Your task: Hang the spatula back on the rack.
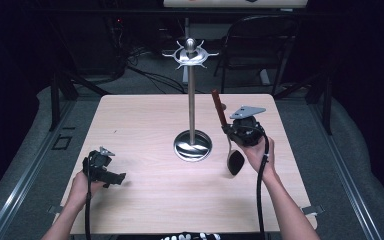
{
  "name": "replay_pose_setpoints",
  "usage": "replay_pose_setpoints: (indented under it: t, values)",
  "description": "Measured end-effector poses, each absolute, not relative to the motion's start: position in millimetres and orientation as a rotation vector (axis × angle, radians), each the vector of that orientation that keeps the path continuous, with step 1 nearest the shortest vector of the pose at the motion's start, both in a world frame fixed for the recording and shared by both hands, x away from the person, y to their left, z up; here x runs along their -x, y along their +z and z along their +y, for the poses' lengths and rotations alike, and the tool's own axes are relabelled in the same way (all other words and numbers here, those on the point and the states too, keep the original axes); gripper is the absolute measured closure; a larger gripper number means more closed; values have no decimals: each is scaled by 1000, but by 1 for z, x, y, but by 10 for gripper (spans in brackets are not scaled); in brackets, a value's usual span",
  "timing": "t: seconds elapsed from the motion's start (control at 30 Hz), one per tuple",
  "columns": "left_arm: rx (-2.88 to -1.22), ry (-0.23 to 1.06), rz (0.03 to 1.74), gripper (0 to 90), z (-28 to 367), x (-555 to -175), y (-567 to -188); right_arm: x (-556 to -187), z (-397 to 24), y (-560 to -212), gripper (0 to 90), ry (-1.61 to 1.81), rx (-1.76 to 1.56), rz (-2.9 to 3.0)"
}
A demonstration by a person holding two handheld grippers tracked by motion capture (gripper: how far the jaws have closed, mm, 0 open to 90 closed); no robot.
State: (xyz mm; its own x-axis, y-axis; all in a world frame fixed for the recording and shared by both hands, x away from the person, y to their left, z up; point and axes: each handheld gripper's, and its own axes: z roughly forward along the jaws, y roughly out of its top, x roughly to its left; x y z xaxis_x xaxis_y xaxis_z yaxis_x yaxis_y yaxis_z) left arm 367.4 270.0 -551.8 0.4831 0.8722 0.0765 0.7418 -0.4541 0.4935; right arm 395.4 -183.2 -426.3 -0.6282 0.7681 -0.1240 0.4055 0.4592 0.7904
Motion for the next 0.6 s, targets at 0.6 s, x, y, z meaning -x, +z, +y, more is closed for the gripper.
replay_pose_setpoints:
  t: [0.6]
  values:
    - [-2342,450,1343,0,269,-369,-552,-408,-175,-414,850,1104,-987,2186]
